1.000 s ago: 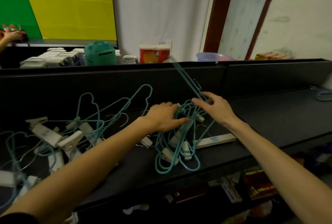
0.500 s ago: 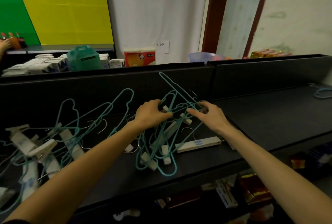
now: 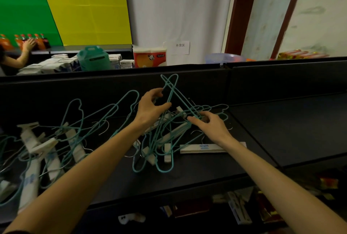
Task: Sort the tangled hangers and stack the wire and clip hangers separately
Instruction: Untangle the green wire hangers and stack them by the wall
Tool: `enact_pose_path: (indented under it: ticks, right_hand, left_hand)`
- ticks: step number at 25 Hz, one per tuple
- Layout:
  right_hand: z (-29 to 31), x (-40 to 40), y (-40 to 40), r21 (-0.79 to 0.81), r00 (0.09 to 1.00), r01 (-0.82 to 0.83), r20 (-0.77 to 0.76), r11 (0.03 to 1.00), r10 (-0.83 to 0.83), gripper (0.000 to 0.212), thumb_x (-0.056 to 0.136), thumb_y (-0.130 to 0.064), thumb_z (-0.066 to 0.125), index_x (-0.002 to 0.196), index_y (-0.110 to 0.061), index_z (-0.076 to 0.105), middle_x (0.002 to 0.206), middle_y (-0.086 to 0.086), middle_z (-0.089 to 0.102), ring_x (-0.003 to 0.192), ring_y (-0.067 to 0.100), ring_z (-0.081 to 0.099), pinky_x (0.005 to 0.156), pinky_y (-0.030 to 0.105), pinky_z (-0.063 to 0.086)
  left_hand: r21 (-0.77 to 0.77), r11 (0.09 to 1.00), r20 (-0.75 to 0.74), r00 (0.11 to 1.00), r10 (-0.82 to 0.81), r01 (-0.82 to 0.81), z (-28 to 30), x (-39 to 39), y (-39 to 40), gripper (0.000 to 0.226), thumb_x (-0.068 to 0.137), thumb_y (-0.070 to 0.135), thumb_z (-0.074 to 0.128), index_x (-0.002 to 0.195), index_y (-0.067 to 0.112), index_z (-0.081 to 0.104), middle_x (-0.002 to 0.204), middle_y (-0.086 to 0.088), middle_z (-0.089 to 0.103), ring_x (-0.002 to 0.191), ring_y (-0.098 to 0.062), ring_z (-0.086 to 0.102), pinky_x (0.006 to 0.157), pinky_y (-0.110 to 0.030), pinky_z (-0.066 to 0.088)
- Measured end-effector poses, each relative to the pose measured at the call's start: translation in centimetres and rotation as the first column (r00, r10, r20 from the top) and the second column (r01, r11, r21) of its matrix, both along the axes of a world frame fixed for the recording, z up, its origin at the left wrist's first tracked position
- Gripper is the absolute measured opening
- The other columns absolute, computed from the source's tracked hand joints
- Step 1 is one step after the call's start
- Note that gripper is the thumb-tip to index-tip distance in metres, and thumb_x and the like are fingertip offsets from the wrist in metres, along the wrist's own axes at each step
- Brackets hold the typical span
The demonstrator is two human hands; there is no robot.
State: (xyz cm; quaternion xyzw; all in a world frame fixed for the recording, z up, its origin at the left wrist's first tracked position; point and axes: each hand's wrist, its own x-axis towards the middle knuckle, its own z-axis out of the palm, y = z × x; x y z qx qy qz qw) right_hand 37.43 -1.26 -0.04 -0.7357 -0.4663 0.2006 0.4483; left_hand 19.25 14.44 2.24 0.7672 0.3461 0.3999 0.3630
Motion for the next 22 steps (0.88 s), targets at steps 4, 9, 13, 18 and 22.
enact_pose_path:
  ticks: [4,9,13,18,22]
  right_hand:
    - [-0.2,-0.9,-0.6,0.065,0.996,-0.011,-0.093,0.998,0.017,0.071,0.081,-0.062,0.072,0.135,-0.019,0.059,0.118,-0.007,0.065,0.101,0.001,0.059,0.075,0.017,0.045]
    - [-0.1,-2.4,-2.0,0.14,0.987,0.019,-0.162,0.99,0.004,0.075,0.075,-0.07,0.071,0.131,-0.021,0.063,0.113,-0.003,0.068,0.103,0.016,0.064,0.081,0.03,0.051]
    - [-0.3,-4.1,-2.8,0.217,0.973,0.059,-0.229,0.974,-0.008,0.068,0.073,-0.072,0.07,0.122,-0.025,0.067,0.109,0.001,0.07,0.089,0.012,0.064,0.075,0.031,0.05]
    - [-0.1,-5.7,-3.9,0.233,0.947,0.057,-0.32,0.971,0.021,0.032,0.094,-0.042,0.065,0.115,-0.017,0.068,0.089,-0.006,0.067,0.066,-0.001,0.06,0.05,0.013,0.042]
    - [-0.1,-5.5,-4.8,0.197,0.921,0.098,-0.39,0.976,-0.014,0.033,0.091,-0.048,0.067,0.11,-0.021,0.071,0.087,-0.002,0.064,0.066,0.007,0.057,0.05,0.017,0.042]
  left_hand:
    - [-0.136,0.991,0.105,0.994,0.018,-0.004,0.5,-0.5,-0.3,0.087,0.081,0.022,0.083,0.153,0.017,0.036,0.151,-0.005,0.044,0.134,-0.018,0.047,0.098,-0.025,0.045]
    - [0.003,0.998,0.155,0.986,-0.065,0.065,3.2,-2.7,-0.8,0.086,0.077,0.02,0.085,0.151,0.022,0.04,0.142,-0.001,0.053,0.122,-0.015,0.056,0.092,-0.02,0.051]
    - [0.125,0.989,0.198,0.975,-0.105,0.081,4.8,-4.7,-1.7,0.085,0.075,0.025,0.084,0.148,0.028,0.041,0.131,0.002,0.056,0.104,-0.02,0.061,0.085,-0.029,0.058]
    - [-0.082,0.978,0.52,0.845,-0.122,0.192,7.8,-5.4,-2.4,0.068,0.082,0.011,0.071,0.145,0.022,0.045,0.127,-0.002,0.065,0.099,-0.009,0.062,0.082,-0.024,0.049]
    - [-0.2,0.948,0.6,0.796,-0.082,0.248,9.0,-4.6,-2.2,0.05,0.075,0.018,0.07,0.122,0.027,0.06,0.104,0.001,0.066,0.087,-0.011,0.055,0.069,-0.027,0.04]
